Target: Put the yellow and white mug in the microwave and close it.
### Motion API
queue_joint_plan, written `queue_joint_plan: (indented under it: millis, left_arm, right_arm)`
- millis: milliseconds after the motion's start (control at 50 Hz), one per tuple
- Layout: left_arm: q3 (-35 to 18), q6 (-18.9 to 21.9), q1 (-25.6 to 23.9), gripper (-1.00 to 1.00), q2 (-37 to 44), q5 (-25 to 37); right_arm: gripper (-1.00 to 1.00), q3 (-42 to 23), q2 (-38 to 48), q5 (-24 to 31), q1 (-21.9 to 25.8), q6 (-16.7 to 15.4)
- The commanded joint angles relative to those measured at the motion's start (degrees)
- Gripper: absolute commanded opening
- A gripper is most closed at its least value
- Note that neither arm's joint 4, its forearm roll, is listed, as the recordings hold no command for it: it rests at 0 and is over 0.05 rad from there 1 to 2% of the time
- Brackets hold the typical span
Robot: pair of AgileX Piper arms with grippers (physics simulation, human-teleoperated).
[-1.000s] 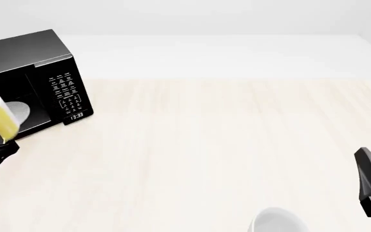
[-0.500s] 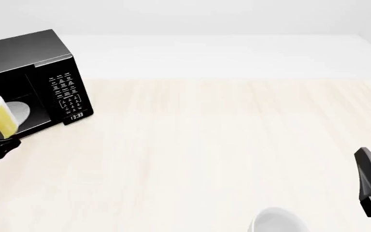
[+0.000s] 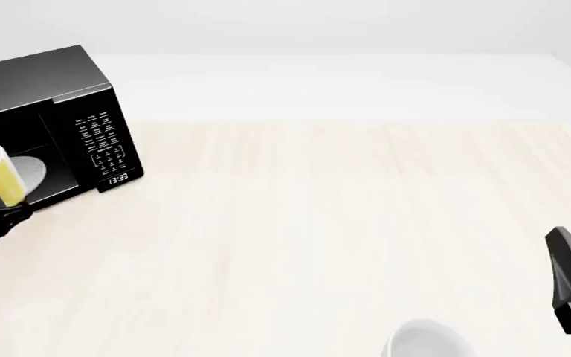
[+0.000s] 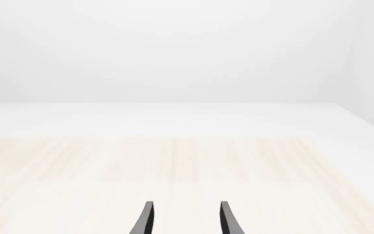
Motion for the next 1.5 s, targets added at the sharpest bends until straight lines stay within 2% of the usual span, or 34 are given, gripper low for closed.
queue_joint_plan:
  millis: [20,660,1000,1500]
  left_arm:
    - [-2.4,0.5,0.7,-1.0,3.8,-1.5]
    - [-8.8,0.0,2.8,-1.0,8.8,-1.3]
    - [-13.8,-0.7,3.9,-1.0,11.2,0.3]
    - [-21.4,-0.5,5.4,-1.0,19.1,0.8]
  right_arm:
    - [1.0,0.0,0.0,0.0,0.0,0.0]
    - [1.0,0.0,0.0,0.0,0.0,0.0]
    - [1.0,0.0,0.0,0.0,0.0,0.0]
    - [1.0,0.0,0.0,0.0,0.0,0.0]
